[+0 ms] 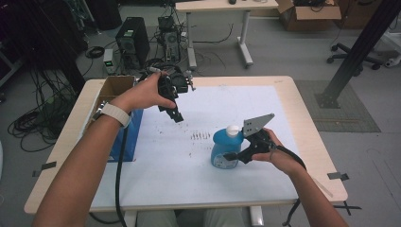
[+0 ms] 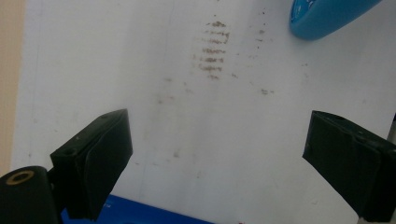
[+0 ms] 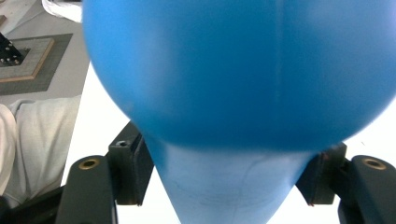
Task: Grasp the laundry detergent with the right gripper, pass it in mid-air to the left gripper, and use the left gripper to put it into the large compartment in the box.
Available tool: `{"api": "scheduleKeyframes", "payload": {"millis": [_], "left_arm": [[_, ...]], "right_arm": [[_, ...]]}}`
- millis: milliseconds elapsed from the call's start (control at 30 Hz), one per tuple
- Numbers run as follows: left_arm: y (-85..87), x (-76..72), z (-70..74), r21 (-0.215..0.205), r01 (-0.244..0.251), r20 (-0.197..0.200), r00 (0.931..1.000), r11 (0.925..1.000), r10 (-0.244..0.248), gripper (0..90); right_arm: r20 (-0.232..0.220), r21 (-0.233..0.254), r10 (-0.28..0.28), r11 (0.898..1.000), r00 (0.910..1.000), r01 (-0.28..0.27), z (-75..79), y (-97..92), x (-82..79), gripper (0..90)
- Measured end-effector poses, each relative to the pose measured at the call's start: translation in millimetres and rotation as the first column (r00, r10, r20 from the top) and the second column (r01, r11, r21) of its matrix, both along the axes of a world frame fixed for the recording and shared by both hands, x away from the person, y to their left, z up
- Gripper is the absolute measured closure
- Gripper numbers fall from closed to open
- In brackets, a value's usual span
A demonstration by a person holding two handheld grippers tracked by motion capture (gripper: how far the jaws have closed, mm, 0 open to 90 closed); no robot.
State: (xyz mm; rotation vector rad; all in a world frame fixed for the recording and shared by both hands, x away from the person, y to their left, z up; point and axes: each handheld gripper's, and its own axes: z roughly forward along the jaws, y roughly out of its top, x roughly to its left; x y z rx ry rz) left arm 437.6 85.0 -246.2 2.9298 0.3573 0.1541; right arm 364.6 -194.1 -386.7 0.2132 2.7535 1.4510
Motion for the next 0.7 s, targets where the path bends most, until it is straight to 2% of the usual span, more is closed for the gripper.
{"api": "scheduleKeyframes", "payload": {"millis": [300,700], "left_arm": [[0.1,-0.2,-0.7,-0.003,0.0,0.001,1.0,1.0,0.0,8.3],[1.6,-2.2,0.4,-0.005,-0.003,0.005,1.0,1.0,0.003,8.4]], "right_arm": [[0.015,0.007,0.0,1.0,0.9999,0.0,0.4,-0.8,-0.5,42.2],[0.049,0.005,0.008,1.0,0.9988,-0.008,1.3,-0.5,-3.4,44.0]]}}
